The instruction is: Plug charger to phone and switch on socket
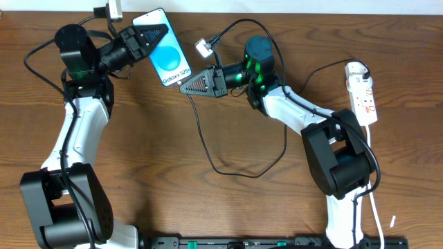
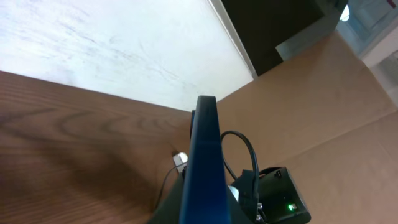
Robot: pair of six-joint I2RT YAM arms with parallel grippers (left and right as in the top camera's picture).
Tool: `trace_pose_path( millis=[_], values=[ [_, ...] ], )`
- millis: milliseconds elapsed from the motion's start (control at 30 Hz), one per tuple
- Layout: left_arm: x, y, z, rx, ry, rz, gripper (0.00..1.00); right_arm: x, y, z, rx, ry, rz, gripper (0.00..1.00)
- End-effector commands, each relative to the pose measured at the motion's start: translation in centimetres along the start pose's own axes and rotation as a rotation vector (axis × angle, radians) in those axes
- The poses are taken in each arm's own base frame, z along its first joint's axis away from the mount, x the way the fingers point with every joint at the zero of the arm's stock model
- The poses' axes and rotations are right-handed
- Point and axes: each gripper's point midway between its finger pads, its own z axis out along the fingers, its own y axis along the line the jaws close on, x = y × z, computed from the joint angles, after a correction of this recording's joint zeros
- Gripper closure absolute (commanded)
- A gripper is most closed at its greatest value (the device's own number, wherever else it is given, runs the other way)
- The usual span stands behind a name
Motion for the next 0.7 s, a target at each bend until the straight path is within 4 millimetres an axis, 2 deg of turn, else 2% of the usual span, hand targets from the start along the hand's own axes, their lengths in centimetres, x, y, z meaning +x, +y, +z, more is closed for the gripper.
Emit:
trace_pose_path(
  millis=[0, 500, 667],
  values=[
    [0.3, -1.9, 0.2, 0.042, 0.032, 0.021, 0.92, -2.4, -0.3, 0.2, 0.059, -0.109, -0.021, 0.99],
    [-0.5, -1.3, 0.2, 0.010, -0.014, -0.036, 0.93, -3.7, -1.0, 0.3, 0.106, -0.193, 0.014, 0.99],
    [-0.7, -1.3, 0.2, 0.006, -0.022, -0.033, 0.93, -4.2, -0.2, 0.3, 0.083, -0.206, -0.008, 0.99]
  ],
)
